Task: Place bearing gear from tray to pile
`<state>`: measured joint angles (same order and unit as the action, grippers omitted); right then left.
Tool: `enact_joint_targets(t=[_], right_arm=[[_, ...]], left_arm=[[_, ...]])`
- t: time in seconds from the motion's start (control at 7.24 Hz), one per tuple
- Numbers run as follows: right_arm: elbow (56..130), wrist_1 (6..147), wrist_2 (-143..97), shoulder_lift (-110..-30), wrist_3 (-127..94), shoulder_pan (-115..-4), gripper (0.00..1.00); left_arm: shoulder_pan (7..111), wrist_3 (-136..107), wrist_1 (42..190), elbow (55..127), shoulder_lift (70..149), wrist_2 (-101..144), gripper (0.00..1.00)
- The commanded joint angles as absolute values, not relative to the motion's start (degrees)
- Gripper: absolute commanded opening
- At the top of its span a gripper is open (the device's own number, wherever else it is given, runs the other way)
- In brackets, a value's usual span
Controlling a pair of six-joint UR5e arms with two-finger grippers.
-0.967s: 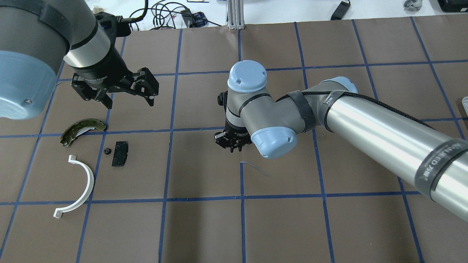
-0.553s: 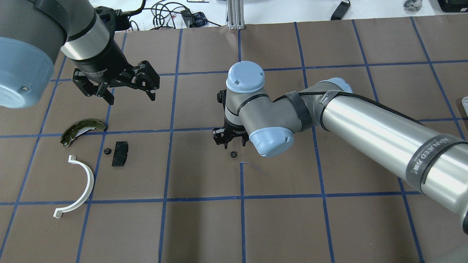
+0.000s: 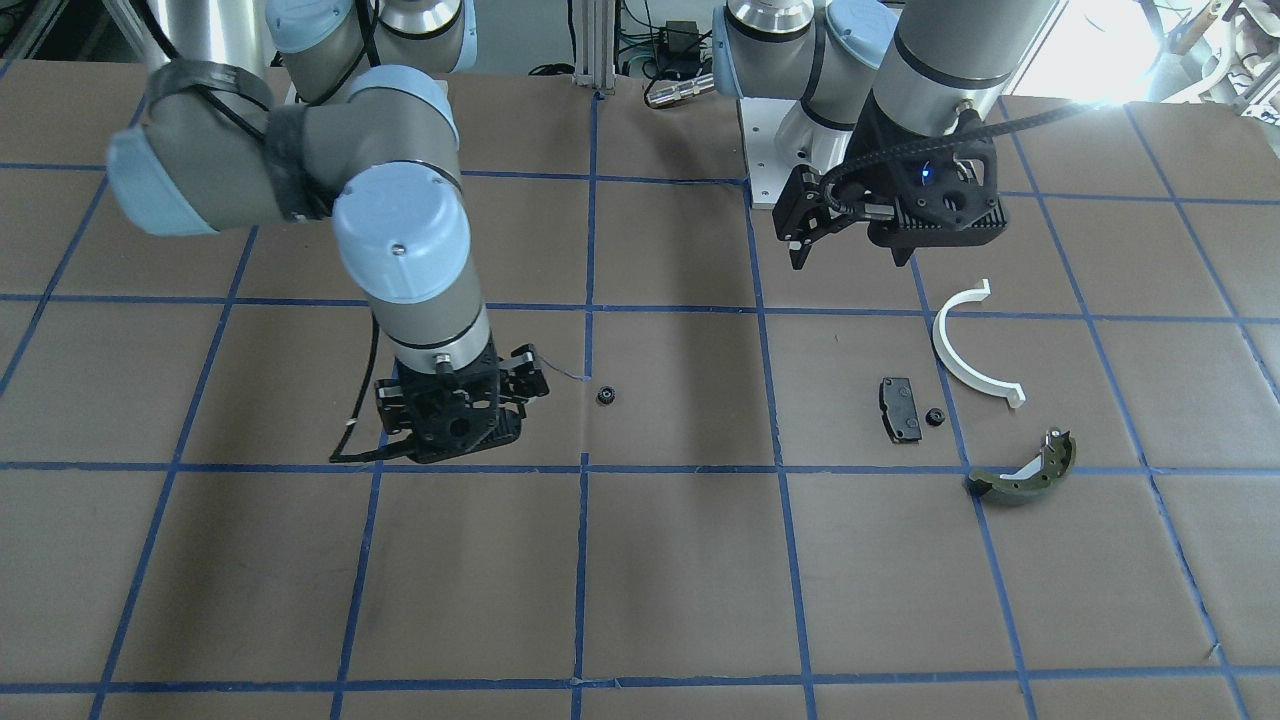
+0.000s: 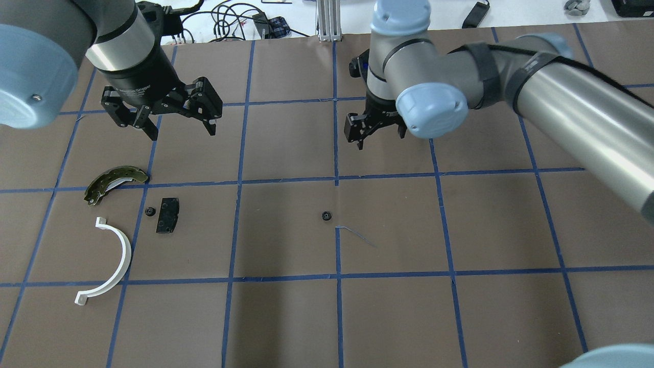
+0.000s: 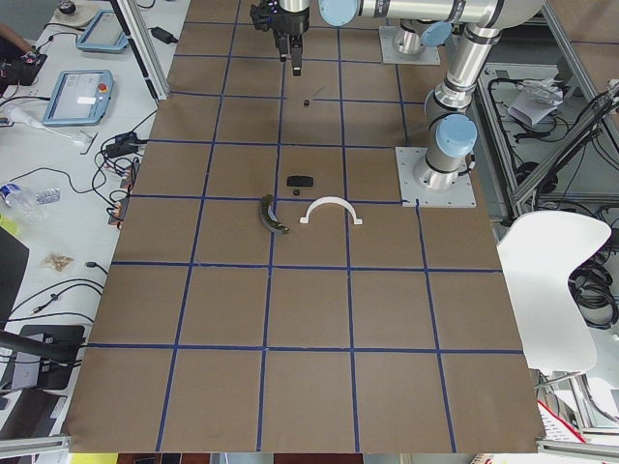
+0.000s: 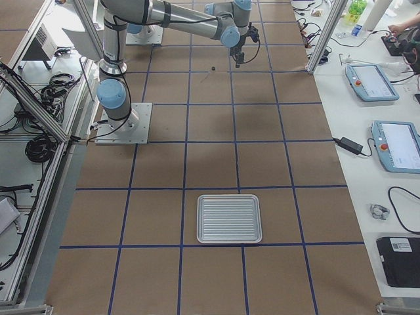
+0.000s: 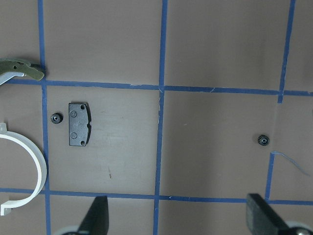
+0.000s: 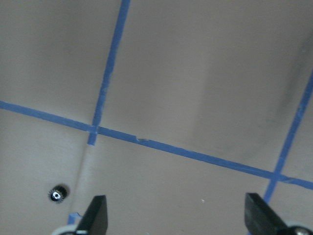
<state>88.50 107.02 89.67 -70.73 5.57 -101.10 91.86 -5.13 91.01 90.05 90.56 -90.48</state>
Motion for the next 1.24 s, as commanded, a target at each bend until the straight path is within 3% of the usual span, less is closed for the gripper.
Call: enact_joint_targets(t=[0.0, 0.28, 0.55, 1.11], right_arm=[[78.9, 93.5, 91.1, -74.9, 14.3, -95.2, 1.00], [77.6, 89.7, 90.8, -81.6, 13.4, -95.3, 1.00], [78.0, 88.5, 90.6, -83.4, 10.5, -94.0, 1.00], [78.0, 86.6, 90.7, -84.5, 4.2, -91.3, 1.00]], left_arm=[[92.3, -6.1, 90.1, 92.6, 93.1, -89.8, 1.00], [94.4, -5.9, 77.1, 99.5, 97.7, -90.1, 1.00], [98.7, -12.3, 67.0, 105.6, 101.1, -90.0, 1.00], [109.6, -25.8, 55.0, 106.3, 110.3, -90.1, 1.00]])
